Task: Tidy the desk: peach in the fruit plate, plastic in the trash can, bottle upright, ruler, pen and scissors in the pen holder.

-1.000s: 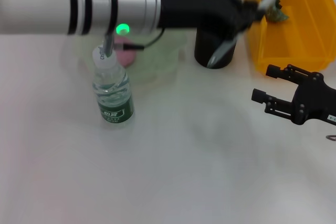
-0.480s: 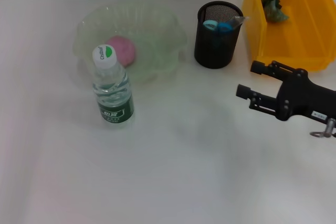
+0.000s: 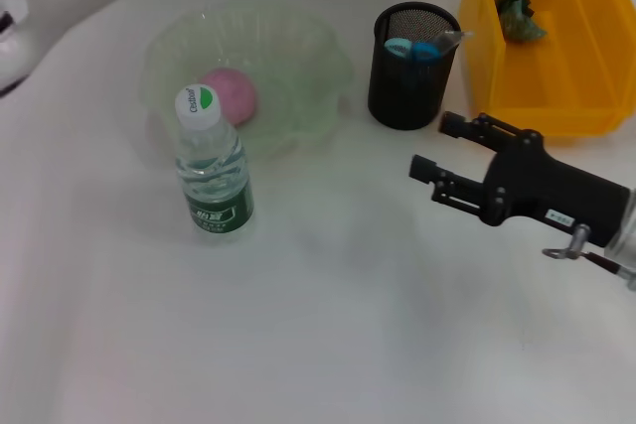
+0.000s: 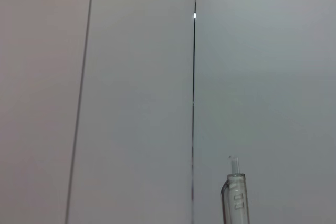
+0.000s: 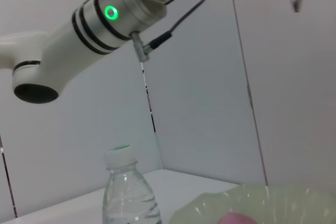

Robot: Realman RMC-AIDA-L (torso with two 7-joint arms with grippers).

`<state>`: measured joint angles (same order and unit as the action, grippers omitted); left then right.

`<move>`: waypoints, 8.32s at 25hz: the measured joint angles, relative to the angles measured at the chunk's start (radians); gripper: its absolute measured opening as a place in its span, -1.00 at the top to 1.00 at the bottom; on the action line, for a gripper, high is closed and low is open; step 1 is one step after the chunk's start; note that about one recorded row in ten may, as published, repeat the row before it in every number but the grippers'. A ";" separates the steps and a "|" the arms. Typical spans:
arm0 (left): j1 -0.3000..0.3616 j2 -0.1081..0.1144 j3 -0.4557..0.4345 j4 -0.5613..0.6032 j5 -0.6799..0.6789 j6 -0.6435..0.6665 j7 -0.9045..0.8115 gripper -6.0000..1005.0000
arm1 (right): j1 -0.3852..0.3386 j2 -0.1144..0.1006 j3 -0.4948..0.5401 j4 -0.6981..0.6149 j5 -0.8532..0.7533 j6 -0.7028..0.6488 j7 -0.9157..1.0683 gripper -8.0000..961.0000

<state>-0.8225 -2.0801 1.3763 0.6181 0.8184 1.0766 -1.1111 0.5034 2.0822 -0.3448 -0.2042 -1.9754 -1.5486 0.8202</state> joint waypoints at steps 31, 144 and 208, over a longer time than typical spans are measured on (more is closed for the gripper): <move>-0.117 -0.002 0.081 -0.157 -0.239 -0.185 0.229 0.65 | 0.144 0.006 -0.059 0.129 -0.009 0.147 -0.023 -0.53; 0.743 0.238 -0.183 -0.169 0.365 0.869 0.095 -0.11 | 0.224 0.000 -0.414 -0.077 -0.013 -0.250 0.248 -0.53; 0.705 0.167 -0.324 -0.218 0.635 0.842 0.231 -0.59 | -0.055 -0.003 -0.399 -0.144 0.004 -0.347 0.134 -0.53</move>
<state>-0.1175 -1.9127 1.0524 0.4003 1.4535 1.9185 -0.8804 0.4483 2.0795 -0.7438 -0.3486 -1.9710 -1.8954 0.9541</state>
